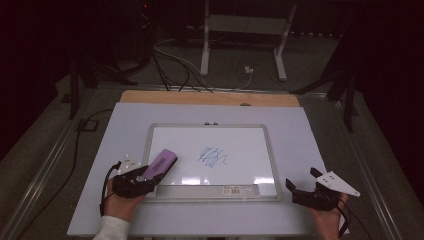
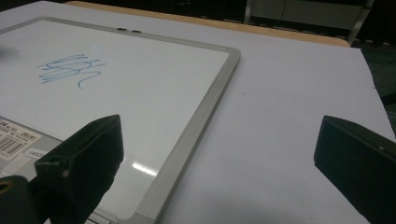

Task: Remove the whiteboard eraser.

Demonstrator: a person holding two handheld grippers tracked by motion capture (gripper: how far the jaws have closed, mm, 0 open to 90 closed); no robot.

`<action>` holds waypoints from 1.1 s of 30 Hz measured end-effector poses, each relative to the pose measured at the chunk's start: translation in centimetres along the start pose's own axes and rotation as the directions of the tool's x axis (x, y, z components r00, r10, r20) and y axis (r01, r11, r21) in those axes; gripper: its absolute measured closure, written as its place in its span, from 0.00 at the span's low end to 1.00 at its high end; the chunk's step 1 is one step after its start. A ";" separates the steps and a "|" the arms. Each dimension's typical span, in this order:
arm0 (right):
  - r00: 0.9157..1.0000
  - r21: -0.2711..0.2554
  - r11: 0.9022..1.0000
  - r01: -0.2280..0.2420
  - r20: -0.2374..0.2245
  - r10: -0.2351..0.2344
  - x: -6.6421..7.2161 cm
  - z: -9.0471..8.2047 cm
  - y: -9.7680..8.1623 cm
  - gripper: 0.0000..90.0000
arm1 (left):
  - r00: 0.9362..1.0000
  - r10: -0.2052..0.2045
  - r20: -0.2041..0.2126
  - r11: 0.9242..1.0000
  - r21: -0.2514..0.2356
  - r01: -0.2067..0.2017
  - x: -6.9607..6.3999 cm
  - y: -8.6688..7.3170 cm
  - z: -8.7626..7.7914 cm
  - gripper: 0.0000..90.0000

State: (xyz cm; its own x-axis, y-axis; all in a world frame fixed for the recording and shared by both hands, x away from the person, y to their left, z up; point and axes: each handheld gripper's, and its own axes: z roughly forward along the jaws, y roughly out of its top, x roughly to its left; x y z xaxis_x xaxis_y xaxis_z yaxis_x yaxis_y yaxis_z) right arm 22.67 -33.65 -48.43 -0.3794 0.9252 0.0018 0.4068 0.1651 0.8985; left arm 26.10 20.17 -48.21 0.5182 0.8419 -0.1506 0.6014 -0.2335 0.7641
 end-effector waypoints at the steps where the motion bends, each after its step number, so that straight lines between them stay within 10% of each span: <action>1: 1.000 0.000 1.000 0.000 0.000 0.000 0.0 0.0 0.0 0.02 | 1.000 0.002 0.000 1.000 -0.005 -0.002 0.0 0.2 0.0 0.46; 33: 1.000 0.002 1.000 0.006 -0.004 -0.006 0.0 0.1 0.0 0.02 | 0.993 0.096 0.070 0.995 -0.022 -0.094 -1.9 4.0 5.2 0.46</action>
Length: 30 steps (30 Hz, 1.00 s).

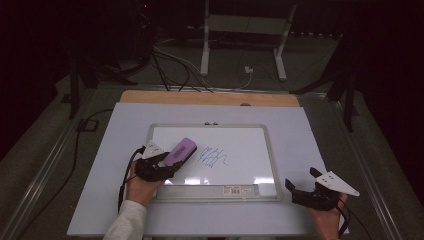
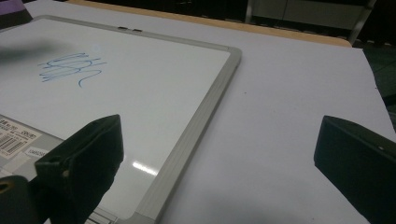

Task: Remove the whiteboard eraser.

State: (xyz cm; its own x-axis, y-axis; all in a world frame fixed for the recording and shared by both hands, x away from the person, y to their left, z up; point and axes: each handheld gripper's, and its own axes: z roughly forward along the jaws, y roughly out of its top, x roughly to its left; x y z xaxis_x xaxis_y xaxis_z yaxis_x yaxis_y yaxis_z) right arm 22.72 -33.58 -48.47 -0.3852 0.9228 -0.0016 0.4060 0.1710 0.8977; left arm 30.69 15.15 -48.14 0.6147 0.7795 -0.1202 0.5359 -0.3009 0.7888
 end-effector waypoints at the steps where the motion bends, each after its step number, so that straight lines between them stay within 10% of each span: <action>1: 1.000 0.000 1.000 0.001 0.000 -0.001 0.0 0.0 0.0 0.02 | 1.000 0.006 0.002 1.000 0.000 -0.006 0.0 0.0 0.2 0.46; 30: 1.000 -0.001 1.000 0.004 -0.001 -0.004 0.0 -0.1 0.0 0.02 | 0.997 0.071 0.008 0.997 0.043 -0.071 -0.9 0.9 4.3 0.46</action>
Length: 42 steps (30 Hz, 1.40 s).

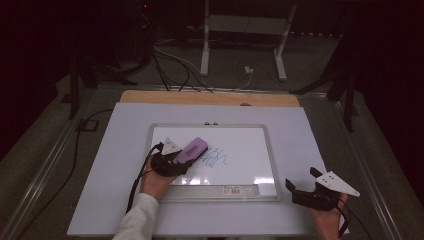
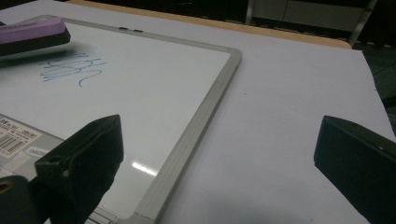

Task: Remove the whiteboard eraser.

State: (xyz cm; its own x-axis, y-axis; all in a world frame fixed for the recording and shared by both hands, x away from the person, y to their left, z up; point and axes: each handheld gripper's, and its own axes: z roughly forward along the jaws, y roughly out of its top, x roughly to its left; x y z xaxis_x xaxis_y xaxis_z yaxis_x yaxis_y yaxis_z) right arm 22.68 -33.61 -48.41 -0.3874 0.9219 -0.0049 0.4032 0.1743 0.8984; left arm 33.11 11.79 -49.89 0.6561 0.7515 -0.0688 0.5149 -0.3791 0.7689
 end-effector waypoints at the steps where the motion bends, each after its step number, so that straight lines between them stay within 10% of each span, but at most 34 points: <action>1: 1.000 0.000 1.000 0.000 0.000 0.000 0.0 0.0 0.0 0.02 | 1.000 -0.001 0.001 1.000 -0.001 0.001 0.0 0.0 0.1 0.46; 42: 1.000 0.007 1.000 0.022 -0.004 -0.022 0.2 0.1 0.0 0.02 | 0.999 -0.018 -0.031 0.999 0.048 0.019 0.4 1.2 2.6 0.33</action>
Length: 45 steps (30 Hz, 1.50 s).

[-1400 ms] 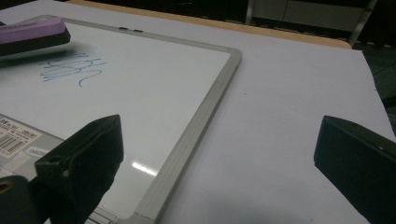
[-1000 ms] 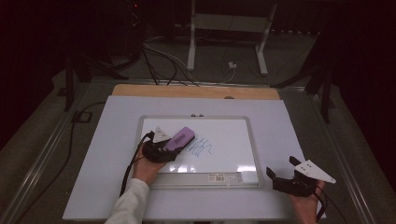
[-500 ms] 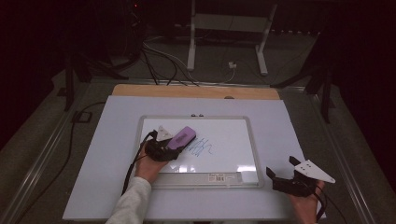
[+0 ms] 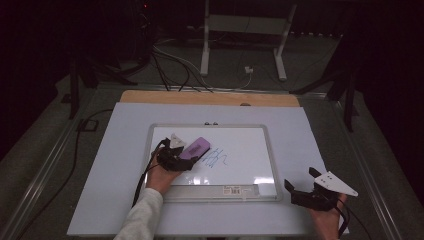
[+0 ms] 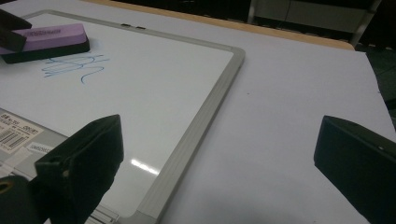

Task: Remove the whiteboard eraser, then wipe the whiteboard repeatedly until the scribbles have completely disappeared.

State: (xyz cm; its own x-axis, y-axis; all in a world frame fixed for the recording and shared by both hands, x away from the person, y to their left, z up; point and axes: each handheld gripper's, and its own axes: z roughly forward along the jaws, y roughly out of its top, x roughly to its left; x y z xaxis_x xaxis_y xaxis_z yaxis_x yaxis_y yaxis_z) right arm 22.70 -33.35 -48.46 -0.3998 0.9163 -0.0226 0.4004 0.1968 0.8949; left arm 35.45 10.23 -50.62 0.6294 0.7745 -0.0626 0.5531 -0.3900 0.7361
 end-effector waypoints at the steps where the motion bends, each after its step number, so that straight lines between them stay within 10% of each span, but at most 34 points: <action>1: 1.000 0.000 1.000 0.000 -0.001 0.000 0.0 0.0 0.0 0.02 | 1.000 0.003 -0.002 1.000 0.004 -0.003 -0.1 0.2 0.1 0.33; 22: 1.000 0.004 1.000 0.010 -0.004 -0.010 0.1 0.1 0.0 0.02 | 0.999 0.027 -0.031 0.997 0.076 -0.024 -0.8 2.2 1.7 0.46; 45: 1.000 0.006 1.000 0.013 -0.001 -0.013 0.1 0.1 0.0 0.02 | 0.995 0.074 -0.072 0.992 0.111 -0.066 -0.7 1.2 -0.1 0.46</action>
State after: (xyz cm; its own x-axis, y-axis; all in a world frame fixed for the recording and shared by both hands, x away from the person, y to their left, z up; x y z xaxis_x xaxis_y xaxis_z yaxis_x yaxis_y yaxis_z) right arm 22.72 -33.23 -48.51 -0.4057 0.9134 -0.0334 0.4006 0.2106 0.8917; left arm 35.64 9.31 -49.57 0.6277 0.7774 0.0408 0.5677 -0.4930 0.6593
